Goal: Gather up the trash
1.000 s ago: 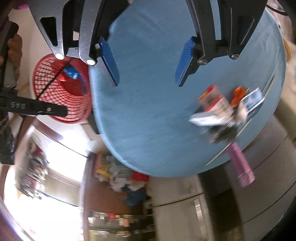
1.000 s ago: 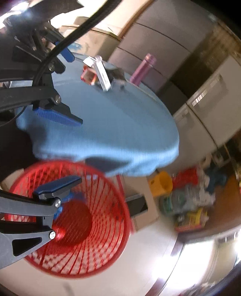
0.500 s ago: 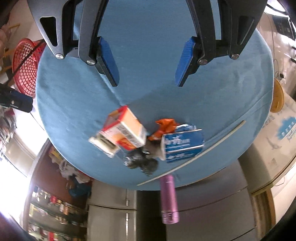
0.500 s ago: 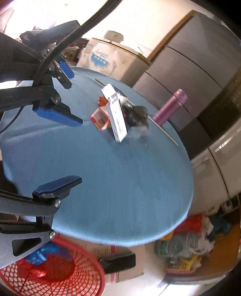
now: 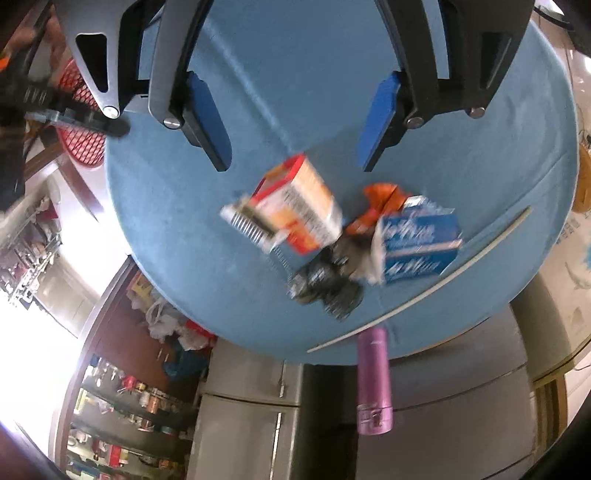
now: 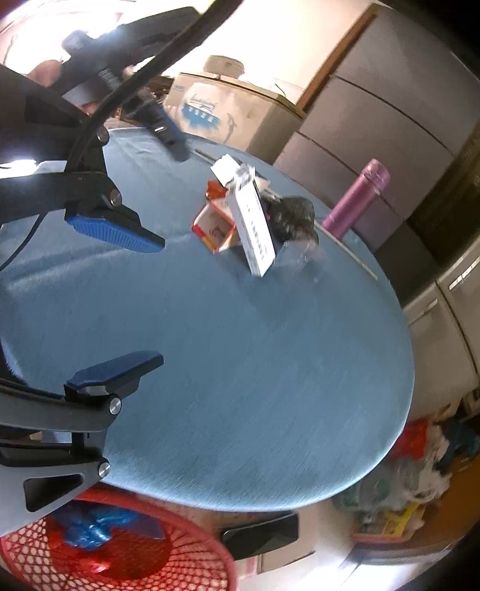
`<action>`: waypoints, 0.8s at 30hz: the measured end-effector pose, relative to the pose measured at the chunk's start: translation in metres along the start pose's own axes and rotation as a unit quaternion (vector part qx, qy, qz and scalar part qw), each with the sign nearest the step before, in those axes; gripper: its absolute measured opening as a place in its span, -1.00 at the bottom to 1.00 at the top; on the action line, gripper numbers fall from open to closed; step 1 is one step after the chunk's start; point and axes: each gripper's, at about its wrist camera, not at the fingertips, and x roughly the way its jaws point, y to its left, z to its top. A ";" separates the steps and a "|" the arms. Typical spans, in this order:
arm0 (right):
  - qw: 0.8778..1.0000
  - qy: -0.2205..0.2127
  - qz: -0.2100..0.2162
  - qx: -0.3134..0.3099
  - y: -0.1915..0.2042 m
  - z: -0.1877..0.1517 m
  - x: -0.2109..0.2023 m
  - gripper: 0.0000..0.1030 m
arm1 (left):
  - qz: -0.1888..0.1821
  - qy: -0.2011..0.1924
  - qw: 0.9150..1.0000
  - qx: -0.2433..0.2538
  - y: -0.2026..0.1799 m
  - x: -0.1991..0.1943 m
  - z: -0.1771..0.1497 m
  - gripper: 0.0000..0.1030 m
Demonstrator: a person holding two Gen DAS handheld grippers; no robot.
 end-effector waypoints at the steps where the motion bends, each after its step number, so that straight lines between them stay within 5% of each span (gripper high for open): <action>1: 1.000 -0.001 0.000 0.004 -0.003 0.000 -0.001 0.15 | -0.003 0.000 1.000 0.002 -0.003 0.003 0.006 0.45; 9: 1.000 -0.004 0.004 0.017 -0.019 -0.005 -0.008 0.15 | 0.004 0.009 1.000 0.023 -0.024 0.051 0.033 0.48; 12: 1.000 -0.003 0.007 0.019 -0.022 -0.007 -0.009 0.15 | -0.005 0.040 0.999 0.013 -0.024 0.070 0.033 -0.38; 13: 1.000 -0.002 0.007 0.019 -0.022 -0.007 -0.008 0.15 | -0.019 0.053 0.998 0.004 -0.023 0.074 0.030 -0.53; 21: 1.000 -0.013 0.004 0.027 -0.027 -0.003 -0.012 0.15 | -0.129 0.080 0.988 0.031 -0.045 0.045 -0.016 -0.47; 23: 1.000 -0.015 0.002 0.026 -0.028 -0.003 -0.013 0.15 | -0.137 0.082 0.986 0.047 -0.048 0.035 -0.030 -0.16; 24: 1.000 -0.015 0.001 0.026 -0.028 -0.003 -0.013 0.15 | -0.136 0.078 0.986 0.052 -0.047 0.027 -0.038 0.16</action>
